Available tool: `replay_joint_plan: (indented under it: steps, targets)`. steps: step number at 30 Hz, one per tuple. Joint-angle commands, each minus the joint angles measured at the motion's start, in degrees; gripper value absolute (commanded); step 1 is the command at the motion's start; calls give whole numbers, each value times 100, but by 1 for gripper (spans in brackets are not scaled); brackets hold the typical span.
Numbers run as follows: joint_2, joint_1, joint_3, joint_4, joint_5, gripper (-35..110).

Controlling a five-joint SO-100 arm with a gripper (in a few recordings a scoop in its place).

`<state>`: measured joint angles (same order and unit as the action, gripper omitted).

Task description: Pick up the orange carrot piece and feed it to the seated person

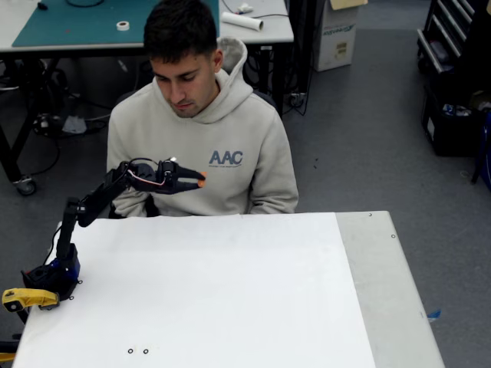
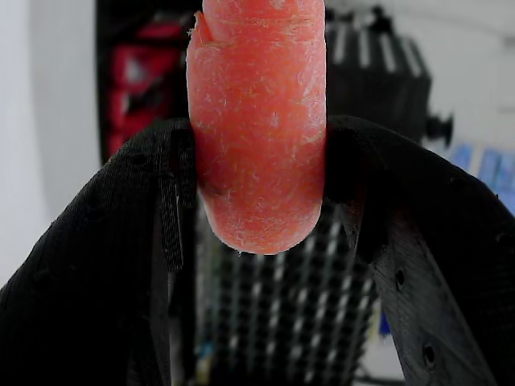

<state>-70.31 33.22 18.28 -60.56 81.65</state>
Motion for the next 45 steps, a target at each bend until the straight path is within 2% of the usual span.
replay_joint_plan:
  steps: [1, 8, 17, 25, 31, 45]
  targets:
    - [448, -325, -1705, 26, 79, -2]
    - [1828, -932, -3920, 26, 79, -2]
    - [1573, -1459, -3771, 88, 70, -2]
    - [1573, -1696, -3771, 1459, 62, -2]
    - [1582, -1925, -3762, 2030, 70, -2]
    - [1582, -2399, -3762, 2153, 141, -2]
